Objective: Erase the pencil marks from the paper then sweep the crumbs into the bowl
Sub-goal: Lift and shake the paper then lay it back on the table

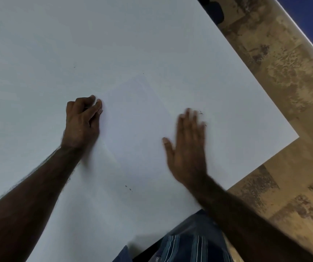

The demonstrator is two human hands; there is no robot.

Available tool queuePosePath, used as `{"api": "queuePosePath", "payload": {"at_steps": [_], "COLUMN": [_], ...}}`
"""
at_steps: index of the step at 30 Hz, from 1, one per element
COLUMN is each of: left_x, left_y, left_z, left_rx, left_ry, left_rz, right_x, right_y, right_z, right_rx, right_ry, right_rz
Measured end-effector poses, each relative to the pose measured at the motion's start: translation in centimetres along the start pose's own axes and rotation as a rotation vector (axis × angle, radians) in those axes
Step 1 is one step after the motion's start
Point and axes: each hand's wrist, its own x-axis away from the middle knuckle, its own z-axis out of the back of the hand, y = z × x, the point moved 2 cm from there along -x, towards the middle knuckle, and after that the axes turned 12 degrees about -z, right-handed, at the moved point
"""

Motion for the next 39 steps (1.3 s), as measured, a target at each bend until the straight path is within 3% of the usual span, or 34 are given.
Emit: {"api": "queuePosePath", "payload": {"at_steps": [4,6,14,17,21,28,35,39], "left_x": [-0.1,-0.2,0.1,0.1,-0.1,-2.1,-4.5,-4.7], "left_y": [0.0,0.1,0.4,0.4,0.8,3.1,4.7,6.2], "left_z": [0.2,0.3,0.4,0.3,0.5,1.3,3.0,4.1], "left_rx": [-0.017,-0.032,0.007,-0.010,-0.005,-0.011,0.022,0.220], "left_ry": [0.002,-0.005,0.002,-0.026,-0.084,-0.234,-0.335,-0.205], "left_rz": [-0.034,-0.047,-0.061,0.023,0.149,0.595,0.733,0.778], "right_x": [3.6,4.3,0.4,0.2,0.3,0.2,-0.5,-2.0], "right_y": [-7.1,-7.6,2.8,5.5,5.7,5.4,4.2,3.2], "right_z": [-2.5,-3.4,-1.8,-1.1,-0.9,0.0,2.3,4.0], "right_rx": [-0.071,0.006,0.101,0.153,0.160,0.149,0.143,0.014], "right_ry": [-0.161,-0.190,-0.081,-0.063,-0.085,-0.131,-0.249,-0.286], "right_rz": [0.413,0.491,0.246,0.220,0.224,0.219,0.146,0.054]}}
